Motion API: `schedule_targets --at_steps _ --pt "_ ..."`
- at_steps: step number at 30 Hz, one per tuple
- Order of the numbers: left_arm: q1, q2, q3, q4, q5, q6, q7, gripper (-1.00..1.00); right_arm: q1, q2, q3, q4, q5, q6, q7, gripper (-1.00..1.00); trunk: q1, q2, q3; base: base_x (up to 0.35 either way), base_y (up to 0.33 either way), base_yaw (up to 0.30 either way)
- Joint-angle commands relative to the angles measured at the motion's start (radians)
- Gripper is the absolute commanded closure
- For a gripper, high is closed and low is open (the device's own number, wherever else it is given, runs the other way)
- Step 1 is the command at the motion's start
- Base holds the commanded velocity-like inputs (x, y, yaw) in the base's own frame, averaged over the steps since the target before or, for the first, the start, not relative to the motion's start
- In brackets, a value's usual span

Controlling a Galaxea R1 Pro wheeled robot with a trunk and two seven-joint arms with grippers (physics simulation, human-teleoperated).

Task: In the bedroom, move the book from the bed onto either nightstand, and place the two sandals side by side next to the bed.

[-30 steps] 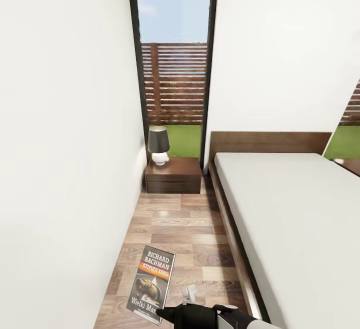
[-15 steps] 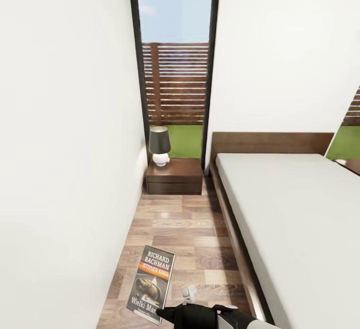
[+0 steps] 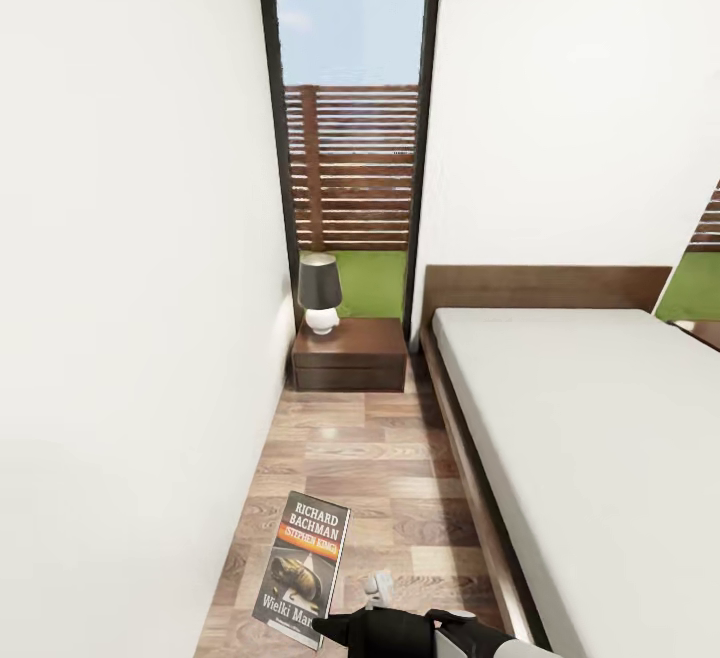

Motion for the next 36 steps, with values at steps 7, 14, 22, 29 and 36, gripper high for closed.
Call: schedule_targets --at_steps 7,14,22,29,36 --pt "-0.001 0.000 -0.009 0.000 0.005 -0.002 0.004 -1.00 -0.002 0.000 -0.010 0.002 0.009 -0.004 0.000 1.00 0.001 -0.002 -0.002 0.257 0.001 0.000" --pt "-0.001 0.000 -0.009 0.000 0.005 -0.002 0.004 -1.00 -0.002 0.000 -0.010 0.002 0.010 -0.004 0.000 1.00 0.001 -0.002 -0.002 0.304 0.000 0.000" --pt "-0.001 -0.001 -0.009 0.000 0.005 -0.002 0.004 -1.00 -0.002 0.000 -0.010 0.002 0.009 -0.004 0.000 1.00 0.001 -0.002 -0.002 0.312 0.000 0.000" --pt "-0.001 0.000 -0.009 0.000 0.005 -0.002 0.004 -1.00 -0.002 0.000 -0.010 0.002 0.010 -0.004 0.000 1.00 0.001 -0.002 -0.002 0.313 0.000 0.000" --pt "-0.001 0.000 -0.009 0.000 0.005 -0.002 0.004 -1.00 -0.002 0.000 -0.010 0.002 0.009 -0.004 0.000 1.00 0.001 -0.002 -0.002 0.313 0.000 0.000"
